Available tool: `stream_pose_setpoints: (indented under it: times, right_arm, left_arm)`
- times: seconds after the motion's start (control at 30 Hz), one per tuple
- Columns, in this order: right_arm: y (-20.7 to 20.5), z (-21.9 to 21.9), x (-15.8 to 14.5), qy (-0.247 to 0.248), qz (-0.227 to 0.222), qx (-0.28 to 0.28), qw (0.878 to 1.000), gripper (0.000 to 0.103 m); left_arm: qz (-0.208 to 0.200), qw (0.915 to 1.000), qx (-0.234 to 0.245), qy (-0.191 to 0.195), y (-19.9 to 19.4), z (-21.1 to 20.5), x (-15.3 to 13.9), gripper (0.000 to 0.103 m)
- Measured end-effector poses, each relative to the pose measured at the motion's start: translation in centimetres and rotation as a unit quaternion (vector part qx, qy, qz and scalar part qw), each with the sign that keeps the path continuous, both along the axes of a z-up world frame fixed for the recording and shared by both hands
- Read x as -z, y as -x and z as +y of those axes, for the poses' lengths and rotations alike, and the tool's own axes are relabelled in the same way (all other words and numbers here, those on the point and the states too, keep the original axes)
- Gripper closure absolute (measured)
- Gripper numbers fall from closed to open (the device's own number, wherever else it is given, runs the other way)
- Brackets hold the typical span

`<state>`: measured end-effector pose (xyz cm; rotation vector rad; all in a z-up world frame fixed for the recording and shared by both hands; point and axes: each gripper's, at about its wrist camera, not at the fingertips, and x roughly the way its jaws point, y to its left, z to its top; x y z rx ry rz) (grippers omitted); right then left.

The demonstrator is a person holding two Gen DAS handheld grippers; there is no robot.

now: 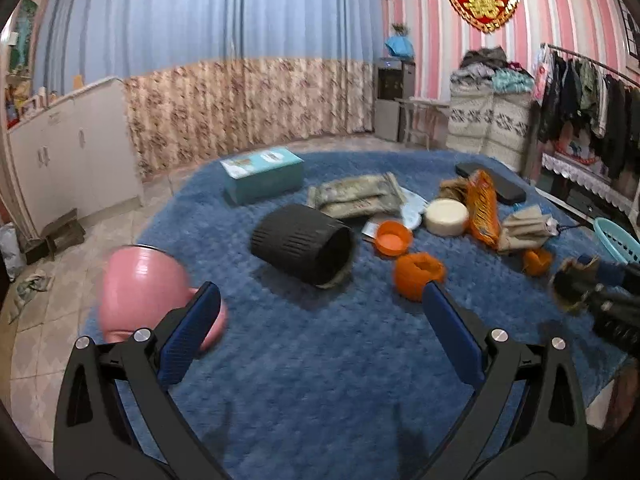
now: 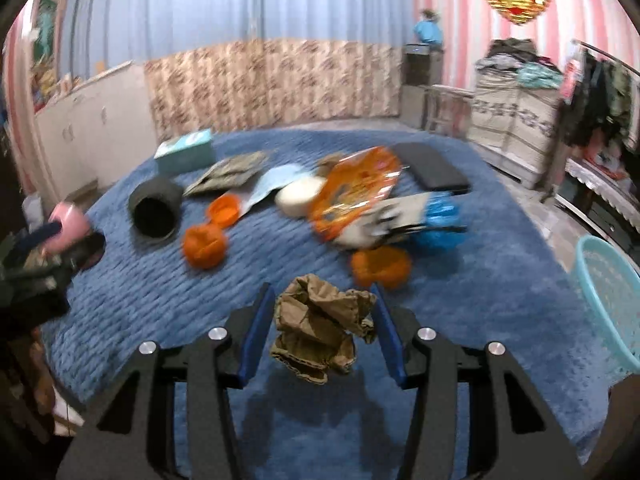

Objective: Collect trash
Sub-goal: 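Grasp the orange peel with the left gripper while the right gripper carries the paper toward the blue basket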

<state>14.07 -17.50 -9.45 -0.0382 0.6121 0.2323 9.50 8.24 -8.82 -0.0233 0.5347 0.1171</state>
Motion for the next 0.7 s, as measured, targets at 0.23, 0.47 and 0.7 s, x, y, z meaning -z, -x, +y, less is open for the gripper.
stream_pose_setpoints:
  times: [0.23,0.47,0.7]
  right_arm:
    - [-0.4,-4.6,-0.4,-0.007,-0.022,0.056,0.998,0.054]
    - [-0.8,-8.0,-0.1,-0.034,-0.024,0.087,0.995,0.053]
    - [-1.1,-9.9,0.2,-0.051,-0.023,0.104,0.993,0.053]
  left_arm:
    - [0.031,0.9988,0.029,0.024,-3.4,-3.8,1.2,0.007]
    - [0.083,0.9956,0.042,0.009,-6.9,-6.1,2.7,0.024]
    - [0.133,0.9897,0.054,0.001,-9.4,-6.8,4.0,0.05]
